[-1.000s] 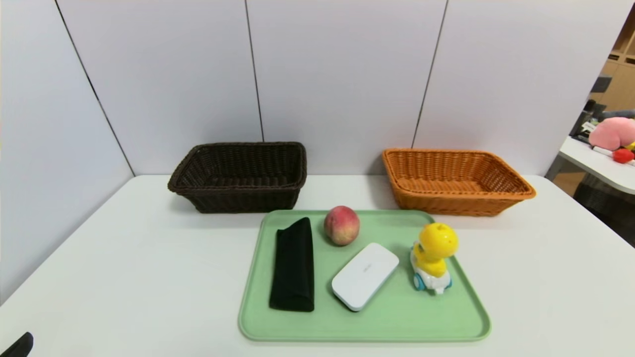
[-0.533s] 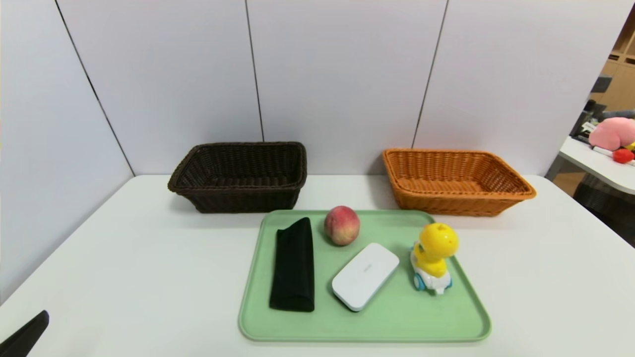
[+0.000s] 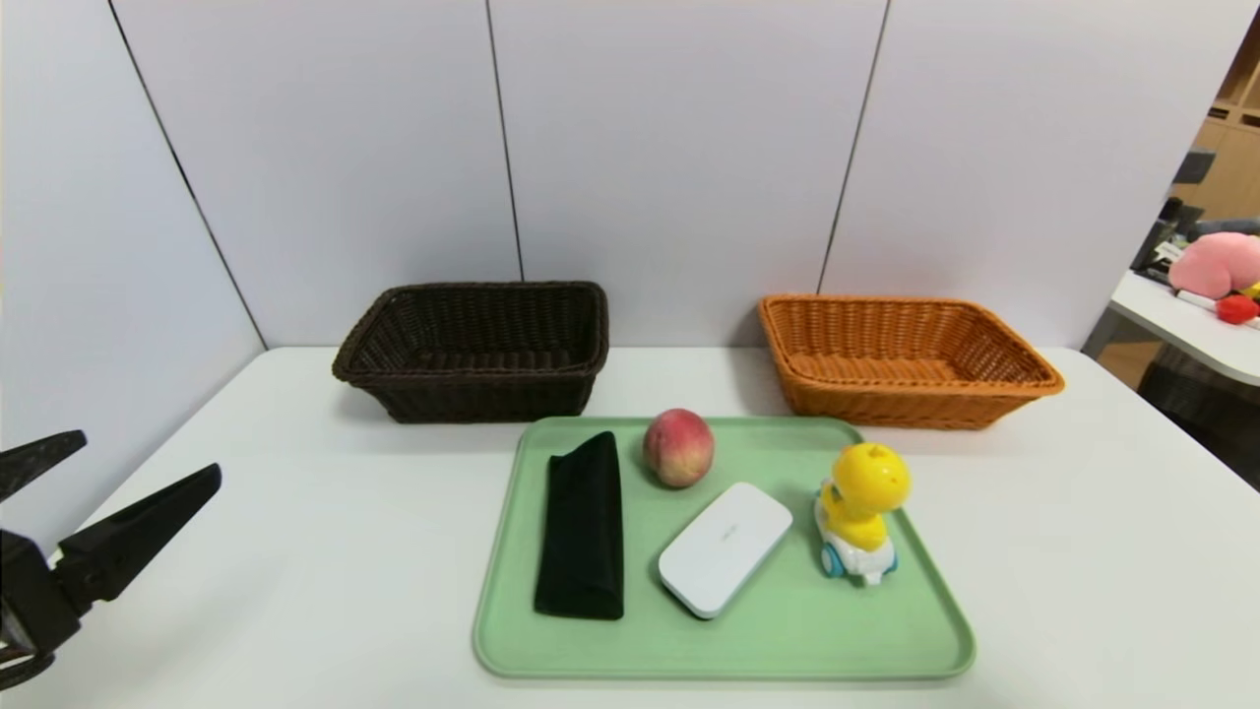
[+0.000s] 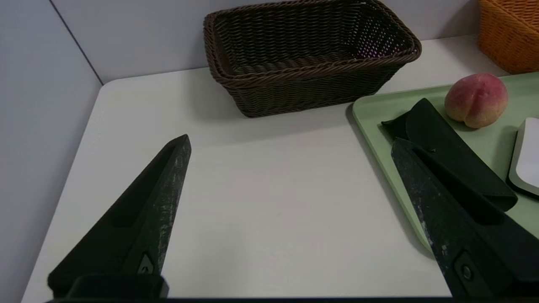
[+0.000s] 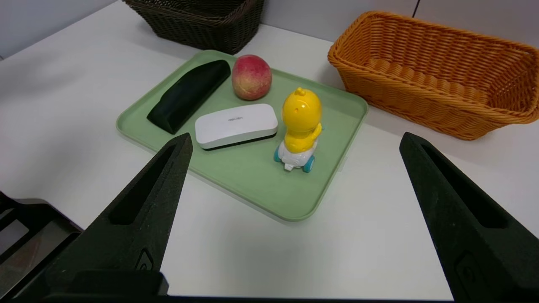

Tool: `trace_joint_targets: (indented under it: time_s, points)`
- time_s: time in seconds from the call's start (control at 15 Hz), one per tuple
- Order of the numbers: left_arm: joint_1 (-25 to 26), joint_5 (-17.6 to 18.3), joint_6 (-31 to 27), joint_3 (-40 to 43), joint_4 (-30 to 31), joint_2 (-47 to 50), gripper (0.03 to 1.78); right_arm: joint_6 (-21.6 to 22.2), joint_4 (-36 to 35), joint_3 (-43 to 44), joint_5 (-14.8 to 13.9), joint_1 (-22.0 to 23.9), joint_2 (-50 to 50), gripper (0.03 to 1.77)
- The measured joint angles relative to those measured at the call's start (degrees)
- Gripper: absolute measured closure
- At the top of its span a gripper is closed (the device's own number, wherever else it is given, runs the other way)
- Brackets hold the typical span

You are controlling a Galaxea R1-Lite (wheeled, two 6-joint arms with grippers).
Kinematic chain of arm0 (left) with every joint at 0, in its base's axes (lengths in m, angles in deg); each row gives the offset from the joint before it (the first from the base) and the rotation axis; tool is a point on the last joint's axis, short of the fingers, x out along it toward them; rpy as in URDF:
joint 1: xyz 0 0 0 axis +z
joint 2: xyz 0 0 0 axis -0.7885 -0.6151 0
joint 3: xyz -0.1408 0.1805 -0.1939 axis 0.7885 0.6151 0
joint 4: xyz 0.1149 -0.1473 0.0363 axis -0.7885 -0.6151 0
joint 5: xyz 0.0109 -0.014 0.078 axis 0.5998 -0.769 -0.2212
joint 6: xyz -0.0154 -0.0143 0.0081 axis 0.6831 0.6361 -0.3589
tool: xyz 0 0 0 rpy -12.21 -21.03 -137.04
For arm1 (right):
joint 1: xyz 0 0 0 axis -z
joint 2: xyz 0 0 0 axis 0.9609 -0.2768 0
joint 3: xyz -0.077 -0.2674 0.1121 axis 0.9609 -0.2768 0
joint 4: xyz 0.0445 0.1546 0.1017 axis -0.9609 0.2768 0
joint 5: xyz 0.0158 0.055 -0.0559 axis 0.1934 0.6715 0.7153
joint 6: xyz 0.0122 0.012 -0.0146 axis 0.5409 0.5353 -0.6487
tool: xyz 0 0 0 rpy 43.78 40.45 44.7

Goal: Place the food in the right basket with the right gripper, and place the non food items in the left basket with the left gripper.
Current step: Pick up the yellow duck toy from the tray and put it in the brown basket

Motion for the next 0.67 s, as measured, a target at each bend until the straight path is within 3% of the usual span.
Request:
trace_joint_targets:
  time_s: [0.2,0.47,0.67]
  points:
    - [-8.00,-5.55,1.54,-2.04,1.26,-5.92,0.12,-1.24,-0.06,0.40,-0.11,-2.17,-2.43,0.10]
    - [-21.31,-17.76,5.56,-2.50,7.52,-14.03,0.12,-1.79,-3.55,0.40,-0.33,-4.29,-6.89,0.10]
    - [-24.65,-20.88,7.27,-2.17,11.54,-19.80,0.12,-1.74,-6.50,0.05,-0.63,-5.72,-11.17,0.10]
